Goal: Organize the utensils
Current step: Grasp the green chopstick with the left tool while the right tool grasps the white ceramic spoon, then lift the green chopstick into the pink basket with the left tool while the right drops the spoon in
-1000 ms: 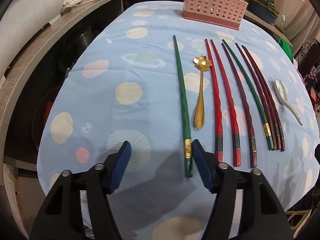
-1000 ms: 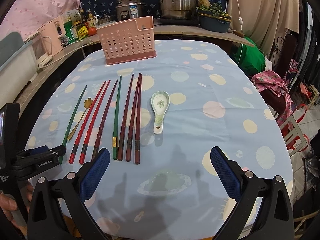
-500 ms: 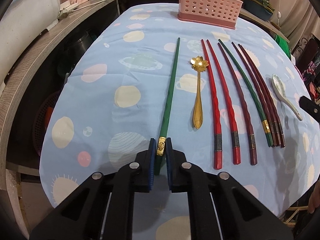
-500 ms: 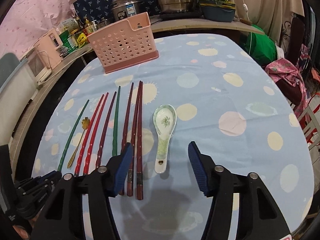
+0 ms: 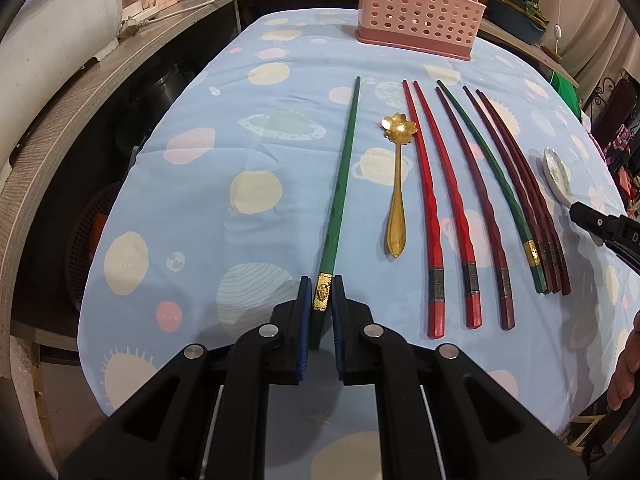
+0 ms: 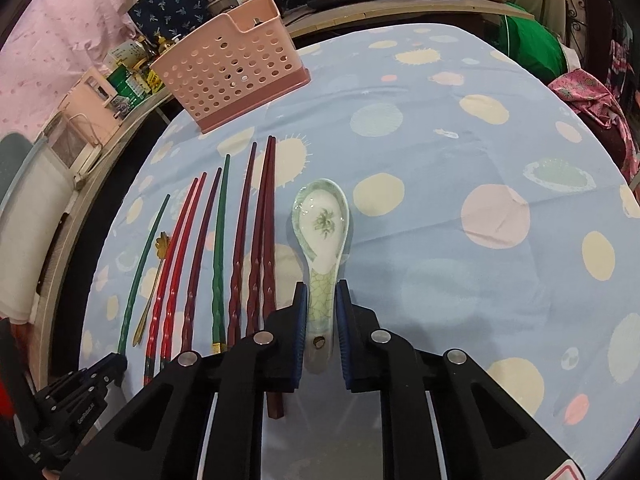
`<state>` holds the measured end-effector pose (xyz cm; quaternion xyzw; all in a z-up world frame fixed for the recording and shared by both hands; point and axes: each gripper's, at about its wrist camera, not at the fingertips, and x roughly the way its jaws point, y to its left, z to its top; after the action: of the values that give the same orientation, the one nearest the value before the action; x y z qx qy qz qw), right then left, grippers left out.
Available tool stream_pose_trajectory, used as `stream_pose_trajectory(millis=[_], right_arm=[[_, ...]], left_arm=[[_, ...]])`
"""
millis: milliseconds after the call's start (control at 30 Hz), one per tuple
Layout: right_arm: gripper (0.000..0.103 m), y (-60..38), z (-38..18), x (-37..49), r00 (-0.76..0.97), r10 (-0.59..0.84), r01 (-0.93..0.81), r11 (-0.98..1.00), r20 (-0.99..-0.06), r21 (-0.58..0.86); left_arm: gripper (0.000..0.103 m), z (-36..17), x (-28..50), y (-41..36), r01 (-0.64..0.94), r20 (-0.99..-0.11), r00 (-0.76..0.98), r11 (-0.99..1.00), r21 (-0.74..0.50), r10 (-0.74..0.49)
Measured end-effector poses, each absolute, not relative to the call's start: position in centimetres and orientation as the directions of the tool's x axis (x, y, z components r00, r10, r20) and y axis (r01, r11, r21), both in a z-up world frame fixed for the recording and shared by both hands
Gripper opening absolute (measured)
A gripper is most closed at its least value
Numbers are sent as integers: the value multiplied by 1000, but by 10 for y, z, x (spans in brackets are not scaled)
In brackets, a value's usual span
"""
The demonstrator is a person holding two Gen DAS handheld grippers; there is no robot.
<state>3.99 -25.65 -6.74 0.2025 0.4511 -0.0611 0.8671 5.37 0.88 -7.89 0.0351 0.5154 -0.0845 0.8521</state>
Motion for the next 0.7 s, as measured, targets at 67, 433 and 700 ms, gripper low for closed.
stream_pose_trajectory(millis=[67, 433, 700], right_arm=[[13, -257, -70, 38, 583, 82, 289, 909, -808, 301], [12, -253, -67, 33, 586, 69, 279, 919, -807, 280], [10, -253, -40, 22, 618, 12, 274, 934, -786, 230]], left_arm=[[10, -79, 54, 8, 180, -884, 455, 983, -27, -107], [9, -78, 55, 13, 175, -889, 439, 983, -55, -128], [7, -49, 55, 31, 141, -862, 487, 987, -83, -142]])
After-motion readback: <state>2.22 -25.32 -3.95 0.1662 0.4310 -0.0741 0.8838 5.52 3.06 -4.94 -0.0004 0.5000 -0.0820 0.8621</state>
